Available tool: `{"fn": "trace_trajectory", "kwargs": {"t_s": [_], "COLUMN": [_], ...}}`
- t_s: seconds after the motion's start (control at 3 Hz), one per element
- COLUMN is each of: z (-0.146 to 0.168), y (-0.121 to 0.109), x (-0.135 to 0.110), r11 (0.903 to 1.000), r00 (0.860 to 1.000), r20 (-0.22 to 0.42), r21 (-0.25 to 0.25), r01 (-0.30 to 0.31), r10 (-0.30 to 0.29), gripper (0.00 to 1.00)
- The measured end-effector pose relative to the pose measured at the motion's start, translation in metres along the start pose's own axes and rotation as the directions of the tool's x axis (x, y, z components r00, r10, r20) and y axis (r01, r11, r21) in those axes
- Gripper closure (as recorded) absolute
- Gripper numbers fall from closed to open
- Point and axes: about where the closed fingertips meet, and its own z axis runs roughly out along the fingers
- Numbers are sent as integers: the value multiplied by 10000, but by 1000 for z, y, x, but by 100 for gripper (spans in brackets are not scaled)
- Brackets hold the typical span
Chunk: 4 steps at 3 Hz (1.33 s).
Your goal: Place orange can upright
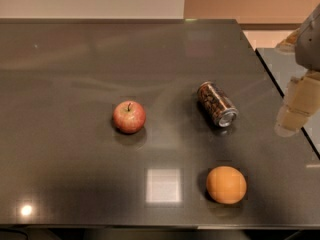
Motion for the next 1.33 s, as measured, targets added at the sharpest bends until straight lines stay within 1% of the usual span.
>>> {"fn": "trace_trajectory", "kwargs": {"t_s": [0.67, 1.0, 1.33], "z": [0, 3, 13], "y": [0, -4, -18], "x": [0, -6, -18], "r11": [10000, 10000, 9979], "r00": [10000, 9999, 9983], "r20": [-6, -118, -90], "r21": [-5, -91, -281], "r01": [-1, -29, -577], "r10": [1, 28, 575], "gripper": [0, 0, 0]}}
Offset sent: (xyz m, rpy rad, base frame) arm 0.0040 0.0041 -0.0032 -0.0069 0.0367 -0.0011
